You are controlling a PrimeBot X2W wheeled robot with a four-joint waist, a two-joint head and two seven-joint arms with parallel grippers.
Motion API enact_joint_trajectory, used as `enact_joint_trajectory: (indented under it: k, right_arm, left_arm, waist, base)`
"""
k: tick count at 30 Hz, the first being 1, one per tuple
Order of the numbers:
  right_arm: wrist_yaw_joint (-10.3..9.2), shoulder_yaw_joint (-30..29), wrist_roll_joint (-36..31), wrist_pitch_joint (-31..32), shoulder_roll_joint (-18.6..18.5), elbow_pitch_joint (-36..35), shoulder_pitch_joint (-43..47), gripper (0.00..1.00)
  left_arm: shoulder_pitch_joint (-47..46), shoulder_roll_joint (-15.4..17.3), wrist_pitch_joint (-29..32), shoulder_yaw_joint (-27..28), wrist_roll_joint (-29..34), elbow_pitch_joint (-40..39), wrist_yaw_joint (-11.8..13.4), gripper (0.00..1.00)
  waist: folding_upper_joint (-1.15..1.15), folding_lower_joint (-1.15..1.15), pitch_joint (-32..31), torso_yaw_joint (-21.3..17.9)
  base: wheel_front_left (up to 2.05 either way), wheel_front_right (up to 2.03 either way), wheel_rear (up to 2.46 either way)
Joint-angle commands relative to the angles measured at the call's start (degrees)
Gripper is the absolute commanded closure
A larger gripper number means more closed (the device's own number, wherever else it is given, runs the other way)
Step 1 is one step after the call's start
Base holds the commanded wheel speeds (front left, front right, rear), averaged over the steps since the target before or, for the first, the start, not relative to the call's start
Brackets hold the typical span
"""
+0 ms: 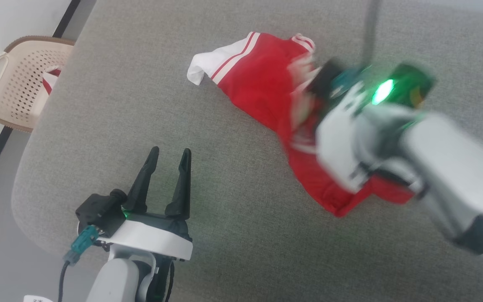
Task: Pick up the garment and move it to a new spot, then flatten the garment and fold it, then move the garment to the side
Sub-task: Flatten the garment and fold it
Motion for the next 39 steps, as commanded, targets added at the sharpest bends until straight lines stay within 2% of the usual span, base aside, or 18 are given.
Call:
enact_joint_trajectory:
  k: [1,5,9,10,11,12,18,23,27,31,36,39]
  right_arm:
    - [0.00,0.71,-0.15,0.43,0.94,-0.36,1.06,1.00]
    - [0.00,6.21,-0.65,1.58,4.02,1.02,3.28,1.00]
    - [0.00,8.04,-0.39,0.28,4.28,2.43,3.12,1.00]
    - [0.00,8.19,-0.20,-0.18,4.12,2.53,2.89,0.75]
    - [0.00,8.01,0.03,-0.75,4.01,2.40,2.53,0.43]
    - [0.00,7.59,0.38,-1.25,3.81,2.08,2.39,0.00]
    - [0.00,5.19,4.19,0.71,-0.43,-3.17,1.61,0.00]
    - [0.00,1.26,6.90,6.15,-5.73,-8.66,-1.81,0.00]
    - [0.00,1.04,8.62,8.39,-5.72,-8.28,-6.31,0.00]
    - [0.00,6.73,8.73,9.35,-4.80,-4.06,-12.22,0.00]
    - [-0.01,16.83,11.40,10.21,-2.67,2.83,-20.45,0.00]
    - [-0.01,20.36,13.08,9.73,-1.14,6.34,-24.35,0.00]
  left_arm:
    - [-0.55,-0.09,-0.27,-0.13,-0.82,-0.07,-0.07,0.00]
    - [-1.46,-0.08,-0.27,-1.28,-1.40,0.33,0.09,0.00]
    - [-1.26,-0.11,-0.27,-0.54,-1.74,0.50,0.29,0.00]
    - [-1.06,-0.10,-0.28,-0.20,-1.71,0.56,0.29,0.00]
    - [-0.78,-0.10,-0.27,0.14,-1.67,0.58,0.28,0.00]
    - [-0.47,-0.10,-0.27,0.47,-1.62,0.63,0.27,0.00]
    - [0.15,-0.10,-0.27,1.00,-1.72,0.63,0.13,0.00]
    - [0.86,-0.09,-0.27,-0.31,-3.21,0.70,0.28,0.00]
    - [1.06,-0.09,-0.28,-2.34,-5.08,1.07,0.67,0.00]
    - [1.38,-0.07,-0.27,-3.85,-6.61,1.21,1.37,0.00]
    - [2.57,-0.11,-0.27,-3.92,-8.50,-0.03,2.60,0.00]
    - [3.31,-0.12,-0.28,-4.17,-9.17,-0.77,3.08,0.00]
  waist:
    - [0.00,0.00,0.24,0.09]
    - [0.00,0.00,1.17,1.17]
    - [0.00,0.00,1.23,1.52]
    - [0.00,0.00,1.15,1.40]
    - [0.00,0.00,1.01,1.19]
    - [0.00,0.00,0.81,1.00]
    - [0.00,0.00,-0.39,0.66]
    - [0.00,0.00,-1.27,1.87]
    - [0.00,0.00,-1.69,4.24]
    - [0.00,0.00,-1.84,6.66]
    - [0.00,0.00,-0.80,7.08]
    - [0.00,0.00,0.06,7.22]
  base:
    - [0.00,0.00,0.00]
    - [0.00,0.00,0.00]
    - [0.00,0.00,0.00]
    - [0.00,0.00,0.00]
    - [0.00,0.00,0.00]
    - [0.00,0.00,0.00]
    - [0.00,0.00,0.00]
    - [0.00,0.00,0.00]
    - [0.00,0.00,0.00]
    - [0.00,0.00,0.00]
    - [0.00,0.00,0.00]
    - [0.00,0.00,0.00]
